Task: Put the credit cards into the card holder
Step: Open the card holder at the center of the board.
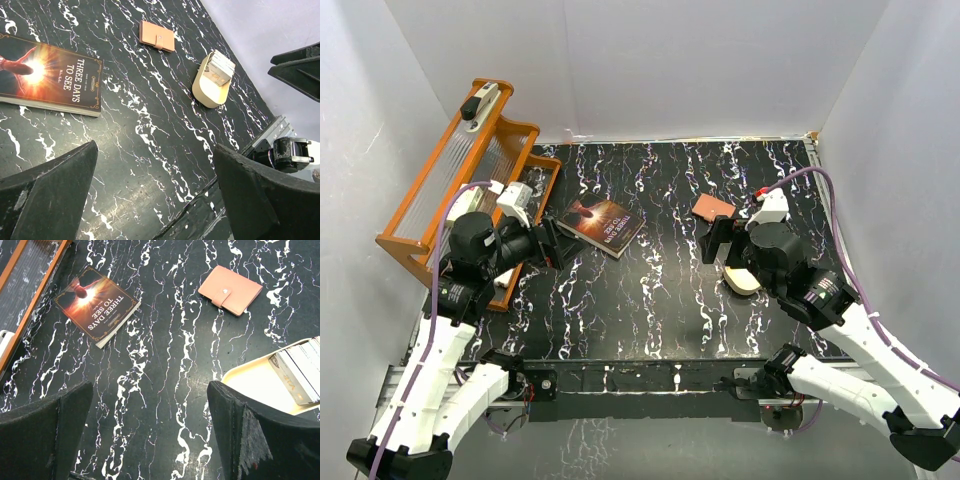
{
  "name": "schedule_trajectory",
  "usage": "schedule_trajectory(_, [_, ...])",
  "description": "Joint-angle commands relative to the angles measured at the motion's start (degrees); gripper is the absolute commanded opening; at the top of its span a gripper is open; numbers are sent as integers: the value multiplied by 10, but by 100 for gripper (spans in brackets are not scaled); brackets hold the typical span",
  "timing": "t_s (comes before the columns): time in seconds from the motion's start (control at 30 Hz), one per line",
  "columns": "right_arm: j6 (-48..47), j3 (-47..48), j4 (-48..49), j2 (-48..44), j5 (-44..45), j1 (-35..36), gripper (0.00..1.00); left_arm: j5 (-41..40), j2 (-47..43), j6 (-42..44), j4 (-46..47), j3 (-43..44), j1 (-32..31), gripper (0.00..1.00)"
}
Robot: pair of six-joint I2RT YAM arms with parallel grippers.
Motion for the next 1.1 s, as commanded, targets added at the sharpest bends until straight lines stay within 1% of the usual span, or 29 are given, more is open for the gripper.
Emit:
schedule_trajectory(0.0, [-7,8,21,-2,8,-1,98,11,0,8,1,3,4,99])
schedule_trajectory(0.17, [-10,9,28,16,8,-2,98,21,28,9,-4,-3,4,99])
schedule_trajectory(0.33, [-34,27,16,63,17,-2,98,31,57,-8,2,-24,4,98])
schedule_trajectory(0.5, [-70,67,-23,156,70,-2,98,58,55,-41,53,-72,4,99])
schedule_trajectory(0.6, [-94,78,-18,221,72,-5,98,79,64,-45,68,-98,5,98])
schedule_trajectory(0.7, [-107,95,-9,282,41,-22,96,108,72,-29,73,-119,4,98])
schedule_trajectory(0.8, [-105,114,3,334,32,-44,93,108,74,-5,63,-131,3,98])
schedule_trajectory(0.9, [-105,140,10,378,-5,-87,89,97,63,-3,67,-141,3,98])
schedule_trajectory(0.97, [-127,144,28,400,-29,-125,88,90,51,-5,78,-147,4,98])
schedule_trajectory(1.07, [-154,164,47,441,-83,-168,83,74,42,-2,71,-148,3,98])
